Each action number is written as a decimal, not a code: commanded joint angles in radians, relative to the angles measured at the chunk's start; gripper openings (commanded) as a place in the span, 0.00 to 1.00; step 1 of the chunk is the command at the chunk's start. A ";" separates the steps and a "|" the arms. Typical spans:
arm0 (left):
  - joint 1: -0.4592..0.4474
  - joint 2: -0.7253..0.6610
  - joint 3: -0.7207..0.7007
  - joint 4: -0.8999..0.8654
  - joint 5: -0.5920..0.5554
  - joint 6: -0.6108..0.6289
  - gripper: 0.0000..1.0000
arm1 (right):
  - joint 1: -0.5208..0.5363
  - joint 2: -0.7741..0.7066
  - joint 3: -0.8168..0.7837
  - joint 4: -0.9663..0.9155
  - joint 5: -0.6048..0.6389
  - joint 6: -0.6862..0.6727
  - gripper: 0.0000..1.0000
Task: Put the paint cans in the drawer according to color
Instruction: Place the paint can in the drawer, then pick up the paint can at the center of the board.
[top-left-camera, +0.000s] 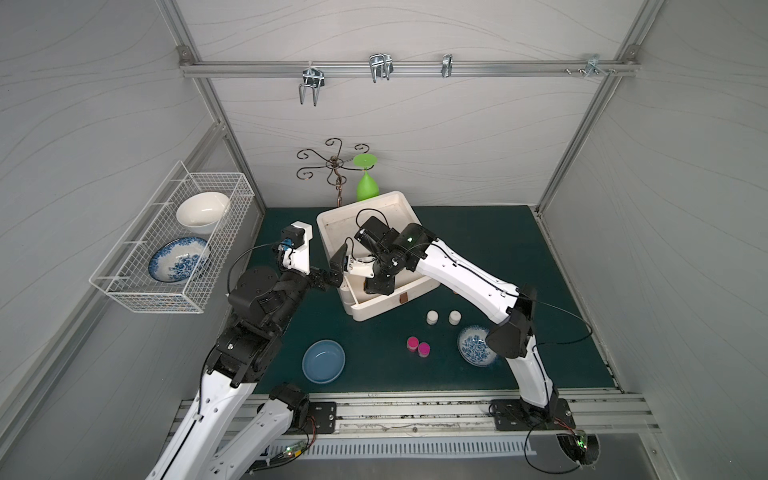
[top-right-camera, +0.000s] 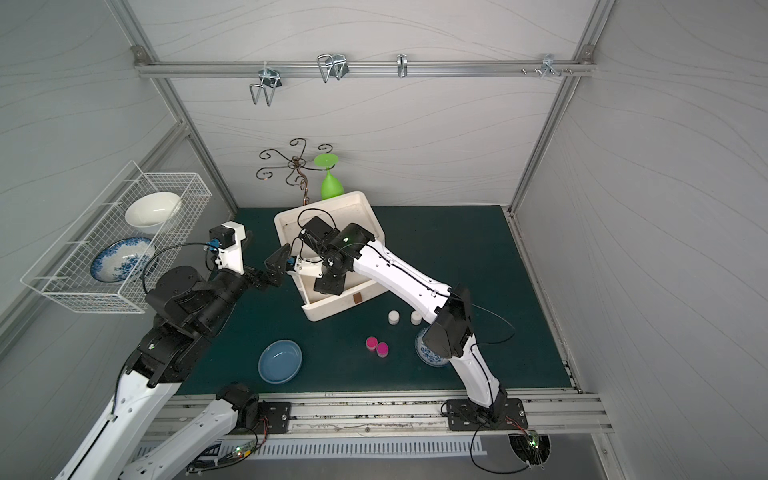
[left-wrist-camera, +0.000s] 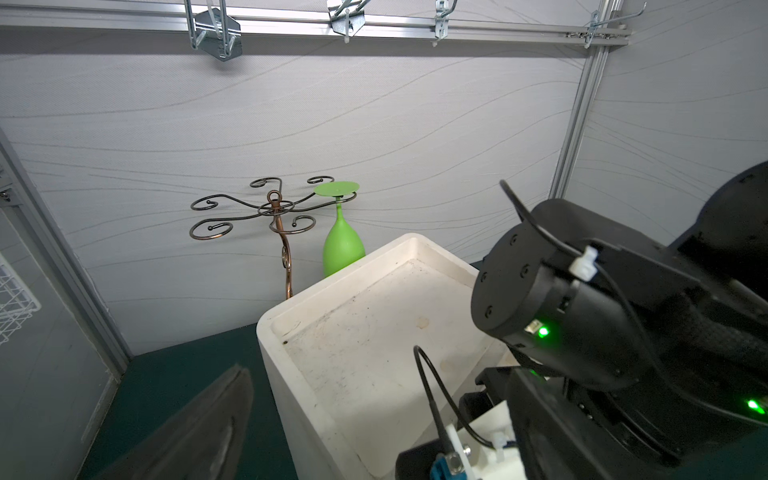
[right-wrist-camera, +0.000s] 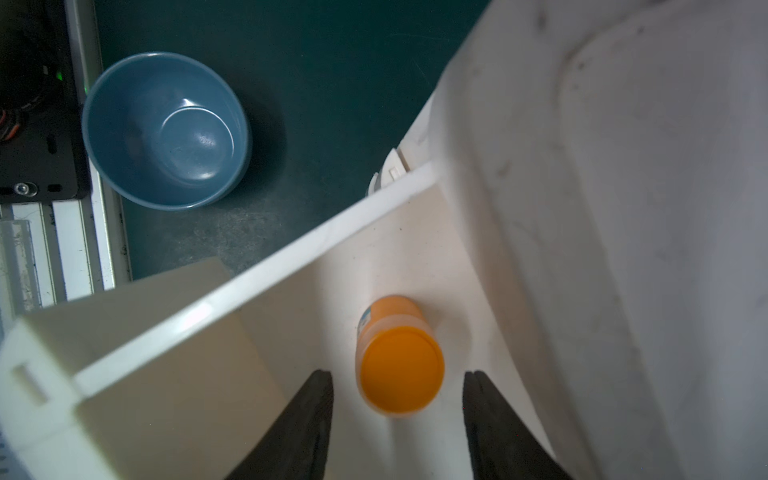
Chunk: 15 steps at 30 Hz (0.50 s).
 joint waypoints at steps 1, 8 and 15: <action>0.007 -0.008 0.011 0.053 0.006 -0.013 1.00 | -0.005 -0.185 -0.076 0.046 0.040 0.101 0.55; 0.007 -0.007 0.009 0.057 0.025 -0.022 1.00 | -0.055 -0.708 -0.630 0.466 0.205 0.462 0.61; 0.007 0.036 0.018 0.048 0.070 -0.034 1.00 | -0.407 -1.023 -1.129 0.573 0.292 0.771 0.70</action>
